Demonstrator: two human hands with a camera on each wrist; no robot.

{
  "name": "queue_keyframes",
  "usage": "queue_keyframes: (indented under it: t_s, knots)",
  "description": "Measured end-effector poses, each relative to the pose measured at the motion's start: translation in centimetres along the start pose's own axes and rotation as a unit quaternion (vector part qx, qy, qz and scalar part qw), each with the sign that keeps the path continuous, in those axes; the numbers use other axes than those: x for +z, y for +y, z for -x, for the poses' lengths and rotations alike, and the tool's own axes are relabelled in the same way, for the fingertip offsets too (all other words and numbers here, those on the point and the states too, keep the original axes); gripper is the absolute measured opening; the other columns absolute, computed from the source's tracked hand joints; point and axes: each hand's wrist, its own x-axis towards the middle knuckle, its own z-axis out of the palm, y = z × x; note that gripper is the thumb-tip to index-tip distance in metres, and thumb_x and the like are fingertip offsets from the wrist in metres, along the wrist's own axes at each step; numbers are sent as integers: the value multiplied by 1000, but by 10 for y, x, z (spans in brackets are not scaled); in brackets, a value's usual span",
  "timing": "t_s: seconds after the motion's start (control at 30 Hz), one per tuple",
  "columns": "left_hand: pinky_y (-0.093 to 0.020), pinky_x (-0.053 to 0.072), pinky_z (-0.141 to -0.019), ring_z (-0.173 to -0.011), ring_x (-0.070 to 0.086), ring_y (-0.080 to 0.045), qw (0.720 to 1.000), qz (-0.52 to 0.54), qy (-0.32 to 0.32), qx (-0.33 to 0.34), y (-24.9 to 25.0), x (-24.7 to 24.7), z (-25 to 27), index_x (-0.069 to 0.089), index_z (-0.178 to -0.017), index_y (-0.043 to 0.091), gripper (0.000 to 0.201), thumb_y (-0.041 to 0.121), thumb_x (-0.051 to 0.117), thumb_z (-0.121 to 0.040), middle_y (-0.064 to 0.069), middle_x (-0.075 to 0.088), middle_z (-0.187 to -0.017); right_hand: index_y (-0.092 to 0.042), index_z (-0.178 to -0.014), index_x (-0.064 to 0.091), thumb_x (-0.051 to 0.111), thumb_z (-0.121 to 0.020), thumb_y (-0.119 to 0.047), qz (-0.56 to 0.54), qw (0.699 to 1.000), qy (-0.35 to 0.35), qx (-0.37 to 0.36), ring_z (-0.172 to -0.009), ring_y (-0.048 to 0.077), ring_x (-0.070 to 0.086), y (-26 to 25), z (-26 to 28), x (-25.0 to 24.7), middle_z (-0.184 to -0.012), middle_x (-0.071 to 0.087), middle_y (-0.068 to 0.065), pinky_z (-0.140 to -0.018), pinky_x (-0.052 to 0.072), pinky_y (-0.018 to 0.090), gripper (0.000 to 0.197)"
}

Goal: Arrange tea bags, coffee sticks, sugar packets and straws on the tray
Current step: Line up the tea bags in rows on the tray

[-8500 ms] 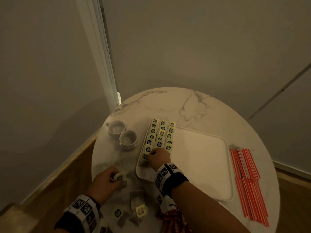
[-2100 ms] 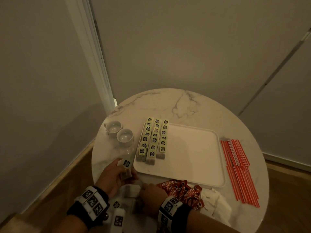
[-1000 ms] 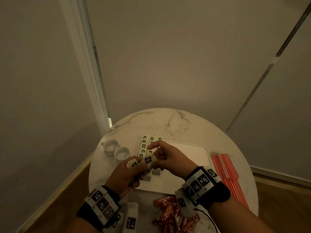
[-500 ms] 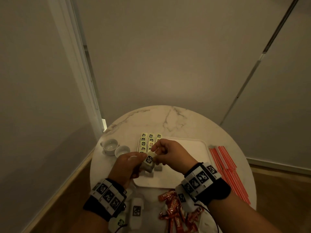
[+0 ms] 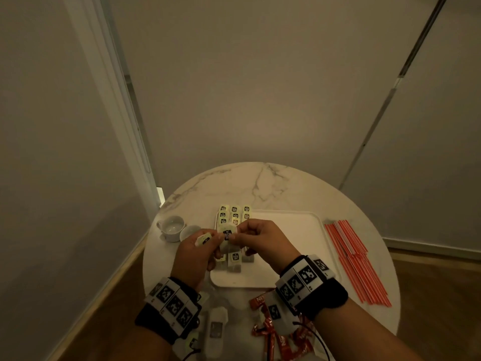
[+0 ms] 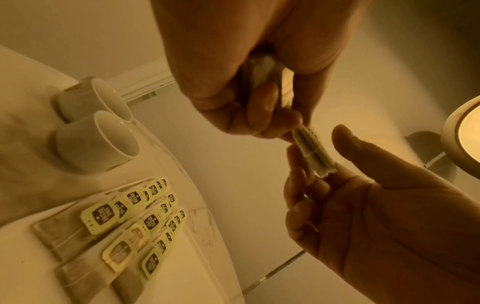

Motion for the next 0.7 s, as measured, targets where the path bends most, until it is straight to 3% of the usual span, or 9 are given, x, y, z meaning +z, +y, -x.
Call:
queue_keyframes:
  t_s: [0.13,0.23,0.33,0.47,0.6,0.7]
  knots:
    - [-23,31,-37,-40,38,-18,999,-6,9,42,6,3,1,60,-80,1,13,9,57,-91,-11,50,-52,-13,-78,65,72,-83,-11,3,1000,-18,8,-58,10,60,5,1,5,-68,67,2,-54,46,22,8]
    - [-22,32,-38,-42,38,-14,1000,0,-3,27,8,4,-3,68,-86,6,7,5,61,-88,-8,49,-51,-10,-78,62,66,-88,-7,11,999,-32,7,-50,9,58,9,-1,7,-61,66,-4,-55,48,24,11]
    - [-23,34,-43,-44,38,-15,1000,-3,3,24,8,3,-9,67,-75,6,12,4,62,-86,-6,47,-49,-16,-74,62,70,-85,-9,9,999,-43,0,-55,15,60,13,0,7,-61,66,-3,-59,51,26,16]
    - [-25,34,-43,-44,37,-17,999,-8,25,38,9,7,-12,63,-68,7,21,9,62,-88,-10,45,-51,-11,-85,66,66,-86,-1,22,999,-28,-15,-63,19,60,22,-2,5,-68,66,1,-67,52,33,10]
    - [-26,36,-45,-46,38,-17,999,5,34,19,3,16,-11,61,-66,8,24,13,61,-89,-13,45,-55,-5,-88,67,67,-85,-5,53,998,-17,-10,-67,20,60,28,-3,3,-73,66,9,-63,51,32,2]
    - [-26,34,-47,-47,37,-17,999,18,30,-2,0,22,-15,63,-66,9,22,11,63,-88,-10,45,-53,-4,-93,70,64,-89,-9,36,999,-2,6,-63,13,58,33,-4,-2,-75,64,8,-59,51,29,9]
